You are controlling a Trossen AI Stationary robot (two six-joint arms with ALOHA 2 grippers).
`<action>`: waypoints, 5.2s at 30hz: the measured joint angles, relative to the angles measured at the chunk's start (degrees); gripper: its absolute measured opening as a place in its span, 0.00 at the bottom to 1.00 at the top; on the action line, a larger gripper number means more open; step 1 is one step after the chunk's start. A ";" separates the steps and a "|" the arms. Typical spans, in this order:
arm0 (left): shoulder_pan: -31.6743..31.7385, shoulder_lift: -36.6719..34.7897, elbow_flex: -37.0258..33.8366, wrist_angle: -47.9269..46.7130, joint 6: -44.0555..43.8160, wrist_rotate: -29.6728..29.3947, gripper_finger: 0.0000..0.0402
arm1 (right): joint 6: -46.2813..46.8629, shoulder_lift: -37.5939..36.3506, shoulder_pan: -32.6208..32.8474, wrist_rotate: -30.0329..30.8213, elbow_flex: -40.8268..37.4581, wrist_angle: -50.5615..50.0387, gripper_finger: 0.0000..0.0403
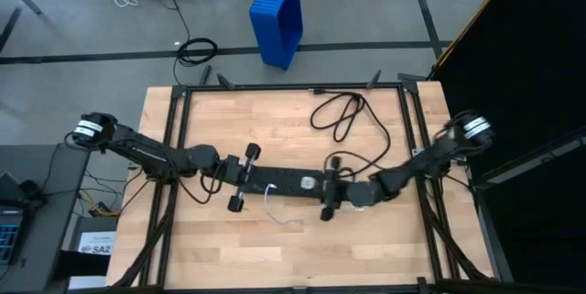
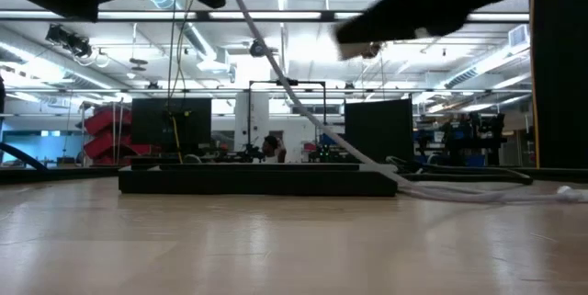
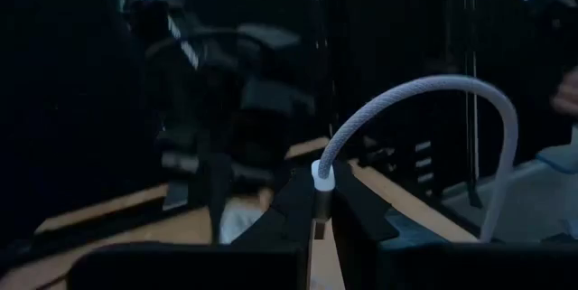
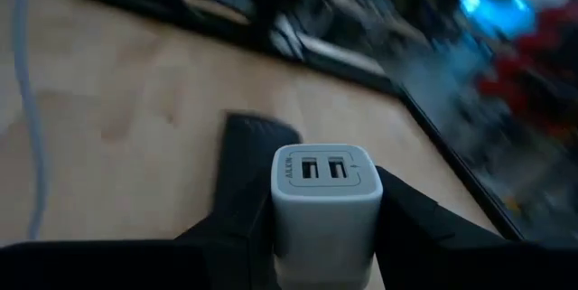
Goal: Insert USB
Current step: Insert the USB cable into the white charger adapter
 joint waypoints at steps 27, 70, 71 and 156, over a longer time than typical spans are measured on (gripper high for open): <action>3.85 8.80 0.11 0.10 0.01 -5.43 0.02 | -2.19 14.26 -6.03 -14.58 8.59 13.74 0.28; 3.91 7.14 0.20 -7.99 0.30 -7.27 0.02 | -0.51 14.26 -5.79 -8.67 8.53 11.39 0.28; 3.91 7.14 0.20 -8.25 0.33 -7.28 0.02 | -0.50 14.26 -5.79 -8.70 8.52 11.42 0.28; 2.67 3.18 5.18 -30.05 -2.80 -14.03 0.11 | 8.49 14.26 -6.82 -6.80 14.16 -1.11 0.28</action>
